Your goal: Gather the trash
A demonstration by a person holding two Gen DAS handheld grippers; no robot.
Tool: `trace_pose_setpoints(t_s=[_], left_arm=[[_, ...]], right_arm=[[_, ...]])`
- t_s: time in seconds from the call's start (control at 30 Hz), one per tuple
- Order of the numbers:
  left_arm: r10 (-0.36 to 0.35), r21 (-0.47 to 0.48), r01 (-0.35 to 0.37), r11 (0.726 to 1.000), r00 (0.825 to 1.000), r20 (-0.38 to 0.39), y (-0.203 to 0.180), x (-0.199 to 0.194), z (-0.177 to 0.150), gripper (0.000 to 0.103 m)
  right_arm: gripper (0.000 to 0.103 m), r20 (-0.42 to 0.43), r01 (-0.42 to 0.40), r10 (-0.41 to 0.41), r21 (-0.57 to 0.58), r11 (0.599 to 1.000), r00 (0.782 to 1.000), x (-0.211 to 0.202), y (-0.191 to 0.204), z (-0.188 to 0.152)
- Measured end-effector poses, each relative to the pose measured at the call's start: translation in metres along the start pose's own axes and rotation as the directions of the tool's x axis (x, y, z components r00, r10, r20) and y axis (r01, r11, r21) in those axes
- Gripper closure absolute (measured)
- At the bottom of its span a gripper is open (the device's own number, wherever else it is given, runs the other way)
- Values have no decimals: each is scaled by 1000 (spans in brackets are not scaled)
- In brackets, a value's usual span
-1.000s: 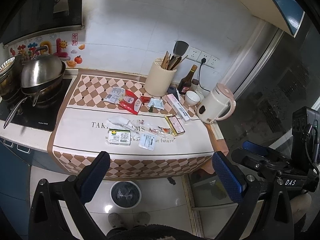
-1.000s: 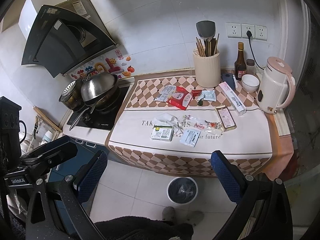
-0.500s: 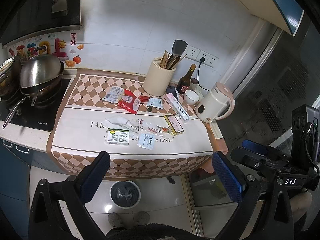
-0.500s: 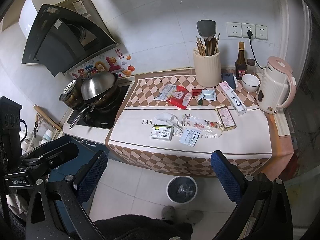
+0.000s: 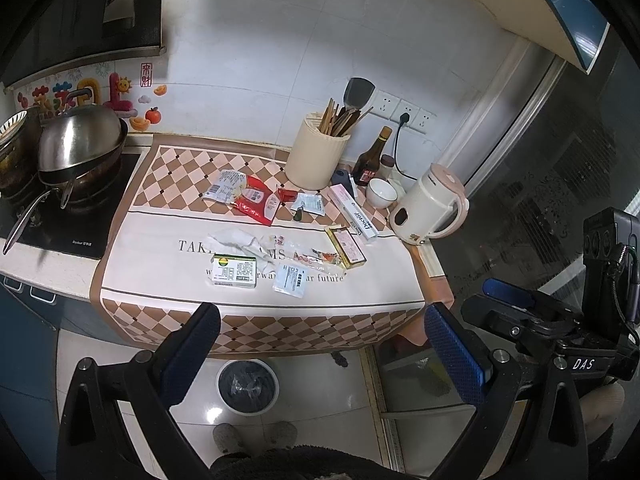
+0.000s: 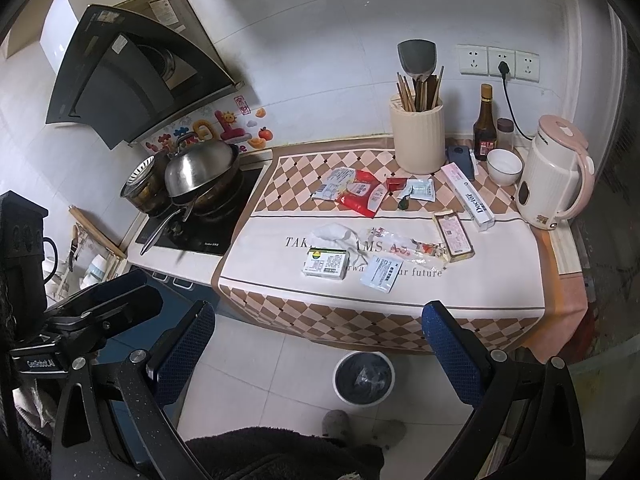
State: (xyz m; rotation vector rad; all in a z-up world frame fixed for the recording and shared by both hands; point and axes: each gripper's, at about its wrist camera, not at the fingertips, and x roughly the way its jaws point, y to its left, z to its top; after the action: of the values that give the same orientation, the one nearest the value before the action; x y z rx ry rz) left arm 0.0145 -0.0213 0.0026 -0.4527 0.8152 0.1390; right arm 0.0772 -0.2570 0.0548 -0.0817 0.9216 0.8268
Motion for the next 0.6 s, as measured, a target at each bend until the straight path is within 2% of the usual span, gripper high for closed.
trace_pose_setpoints(t_s=[0.6], left_arm=[[-12, 7, 12, 1000, 1000, -4, -1, 2, -4, 0]], right_arm=[[0, -2, -7, 7, 1, 1000, 1000, 0, 8, -1]])
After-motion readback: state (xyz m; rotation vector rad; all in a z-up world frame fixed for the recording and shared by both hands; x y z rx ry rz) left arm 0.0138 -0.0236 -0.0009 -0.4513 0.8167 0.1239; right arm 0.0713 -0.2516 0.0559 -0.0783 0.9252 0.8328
